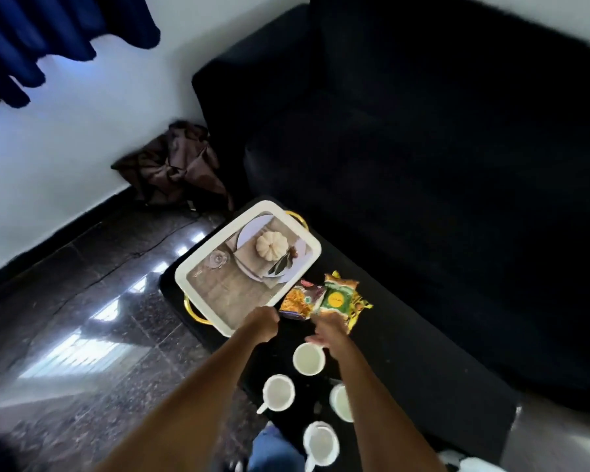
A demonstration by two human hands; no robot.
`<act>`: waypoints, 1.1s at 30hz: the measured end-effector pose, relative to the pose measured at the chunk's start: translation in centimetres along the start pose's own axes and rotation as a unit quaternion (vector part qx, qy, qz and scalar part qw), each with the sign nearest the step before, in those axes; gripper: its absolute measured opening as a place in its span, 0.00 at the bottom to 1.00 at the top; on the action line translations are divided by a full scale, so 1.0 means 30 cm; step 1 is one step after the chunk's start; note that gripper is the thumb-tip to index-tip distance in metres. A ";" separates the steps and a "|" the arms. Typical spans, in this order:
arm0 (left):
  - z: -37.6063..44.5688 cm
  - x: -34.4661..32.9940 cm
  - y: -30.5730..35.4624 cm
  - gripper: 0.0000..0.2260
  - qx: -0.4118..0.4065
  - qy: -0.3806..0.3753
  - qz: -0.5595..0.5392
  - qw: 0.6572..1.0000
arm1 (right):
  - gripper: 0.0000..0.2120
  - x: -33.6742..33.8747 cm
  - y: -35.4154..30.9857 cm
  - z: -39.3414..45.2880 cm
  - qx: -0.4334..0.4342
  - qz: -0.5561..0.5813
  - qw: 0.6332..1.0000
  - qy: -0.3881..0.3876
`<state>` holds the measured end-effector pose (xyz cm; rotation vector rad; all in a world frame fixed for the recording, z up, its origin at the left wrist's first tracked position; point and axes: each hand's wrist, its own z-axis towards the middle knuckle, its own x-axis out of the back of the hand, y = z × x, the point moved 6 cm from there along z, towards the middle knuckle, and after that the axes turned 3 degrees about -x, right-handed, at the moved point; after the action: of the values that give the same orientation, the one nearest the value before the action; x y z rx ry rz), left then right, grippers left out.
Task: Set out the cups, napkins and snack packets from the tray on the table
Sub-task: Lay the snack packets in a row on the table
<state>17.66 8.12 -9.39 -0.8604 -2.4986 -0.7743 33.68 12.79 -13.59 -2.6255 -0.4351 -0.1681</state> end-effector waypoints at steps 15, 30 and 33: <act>0.336 0.145 0.051 0.18 0.031 -0.108 -0.074 0.991 | 0.05 -0.123 -0.015 0.167 -0.126 0.107 0.981 -0.101; 0.547 0.129 0.208 0.25 -0.005 -0.077 -0.327 0.942 | 0.26 0.154 -0.066 0.151 0.033 -0.048 0.935 0.351; 0.594 0.135 0.210 0.26 -0.044 -0.067 -0.276 0.958 | 0.36 0.102 -0.108 0.242 0.051 -0.207 0.933 0.289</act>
<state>15.70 24.93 -18.76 -0.2314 -2.8835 -1.0337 35.78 19.76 -18.01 -2.2024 -0.7456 -0.9935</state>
